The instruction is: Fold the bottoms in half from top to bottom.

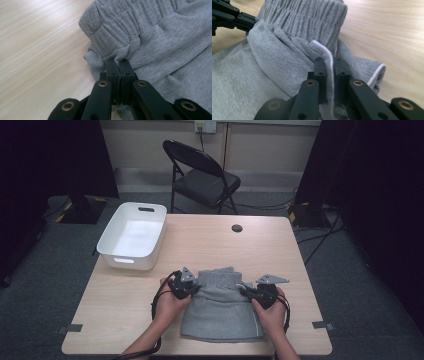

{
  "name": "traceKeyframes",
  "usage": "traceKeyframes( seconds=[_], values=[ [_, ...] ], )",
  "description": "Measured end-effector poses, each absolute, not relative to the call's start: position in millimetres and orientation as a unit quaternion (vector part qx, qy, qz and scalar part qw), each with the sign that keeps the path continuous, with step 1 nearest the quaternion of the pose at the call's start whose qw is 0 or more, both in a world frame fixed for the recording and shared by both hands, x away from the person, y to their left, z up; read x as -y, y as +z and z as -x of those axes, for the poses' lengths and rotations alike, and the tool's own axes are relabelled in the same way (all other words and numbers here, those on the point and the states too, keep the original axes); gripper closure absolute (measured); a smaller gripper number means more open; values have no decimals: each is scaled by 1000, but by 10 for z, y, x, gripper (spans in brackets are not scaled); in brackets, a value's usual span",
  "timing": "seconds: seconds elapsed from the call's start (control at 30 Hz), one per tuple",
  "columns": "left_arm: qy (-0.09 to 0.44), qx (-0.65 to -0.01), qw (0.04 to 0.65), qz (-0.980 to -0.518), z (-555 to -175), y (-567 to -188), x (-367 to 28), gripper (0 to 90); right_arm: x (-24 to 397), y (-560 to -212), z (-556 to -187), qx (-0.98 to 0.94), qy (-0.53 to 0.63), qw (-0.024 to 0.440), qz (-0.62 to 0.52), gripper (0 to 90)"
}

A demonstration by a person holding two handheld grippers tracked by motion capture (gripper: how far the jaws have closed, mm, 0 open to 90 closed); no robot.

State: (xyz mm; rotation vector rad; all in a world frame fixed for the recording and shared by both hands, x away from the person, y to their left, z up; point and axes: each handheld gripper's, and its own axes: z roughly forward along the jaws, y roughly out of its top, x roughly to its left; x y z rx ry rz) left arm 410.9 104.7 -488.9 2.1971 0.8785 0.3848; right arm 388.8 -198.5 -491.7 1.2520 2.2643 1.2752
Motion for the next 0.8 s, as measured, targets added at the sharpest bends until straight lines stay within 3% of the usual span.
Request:
traceKeyframes(
  seconds=[0.5,0.8],
  values=[
    [167,-378,354,-839,-4679,-4893,-1073,886,1813,-4898,-4498,-769,424,146,-455,838],
    [164,-385,376,-827,-4671,-4803,-1122,886,1882,-4823,-4532,-750,451,134,-465,839]
  ],
)
